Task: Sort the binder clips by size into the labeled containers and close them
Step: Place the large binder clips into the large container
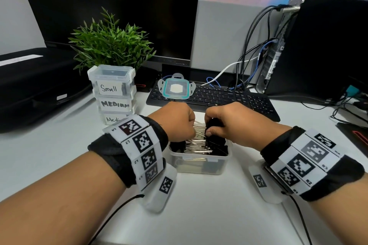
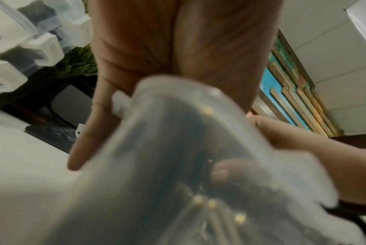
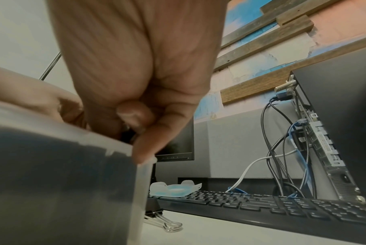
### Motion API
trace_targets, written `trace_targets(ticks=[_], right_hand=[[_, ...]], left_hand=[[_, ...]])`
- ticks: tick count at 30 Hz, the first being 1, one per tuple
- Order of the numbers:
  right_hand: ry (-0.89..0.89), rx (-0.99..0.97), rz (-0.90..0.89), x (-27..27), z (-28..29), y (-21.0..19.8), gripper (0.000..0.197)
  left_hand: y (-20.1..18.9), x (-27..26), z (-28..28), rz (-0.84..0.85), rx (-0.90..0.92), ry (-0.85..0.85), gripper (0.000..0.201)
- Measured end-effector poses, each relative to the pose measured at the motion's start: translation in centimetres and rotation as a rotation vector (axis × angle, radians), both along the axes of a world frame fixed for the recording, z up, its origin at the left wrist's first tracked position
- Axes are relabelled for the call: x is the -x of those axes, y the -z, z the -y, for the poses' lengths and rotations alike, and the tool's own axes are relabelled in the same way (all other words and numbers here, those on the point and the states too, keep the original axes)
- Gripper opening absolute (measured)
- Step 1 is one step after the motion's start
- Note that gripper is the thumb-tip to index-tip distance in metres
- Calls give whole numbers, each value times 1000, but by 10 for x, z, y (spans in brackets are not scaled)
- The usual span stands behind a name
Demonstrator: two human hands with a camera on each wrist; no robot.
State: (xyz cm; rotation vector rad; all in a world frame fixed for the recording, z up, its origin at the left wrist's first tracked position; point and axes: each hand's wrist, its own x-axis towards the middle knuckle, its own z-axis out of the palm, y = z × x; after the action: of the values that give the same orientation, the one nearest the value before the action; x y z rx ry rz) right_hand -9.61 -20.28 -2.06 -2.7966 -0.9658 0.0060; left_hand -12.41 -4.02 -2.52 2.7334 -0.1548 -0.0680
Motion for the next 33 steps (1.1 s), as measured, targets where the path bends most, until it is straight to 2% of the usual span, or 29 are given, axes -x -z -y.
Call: trace_targets(ticks=[4,8,22,28,33], right_hand=[[-22,-15,68,1,3,0,16],[-44,-6,78,-1,2,0,19],[-32,100,98,1,-4,-8,16],[9,122,42,2,-11,-13,13],[30,100,-38,-2,-11,-12,10]], left_hand=[[-1,4,1,-19,-64,32,23],[-5,6,2,-48,-189,133,30],[-1,2,0,-63,-298,210,29],[-2,6,-1,-118,-210,202,31],[-1,5,0,-147,-205,215,27]])
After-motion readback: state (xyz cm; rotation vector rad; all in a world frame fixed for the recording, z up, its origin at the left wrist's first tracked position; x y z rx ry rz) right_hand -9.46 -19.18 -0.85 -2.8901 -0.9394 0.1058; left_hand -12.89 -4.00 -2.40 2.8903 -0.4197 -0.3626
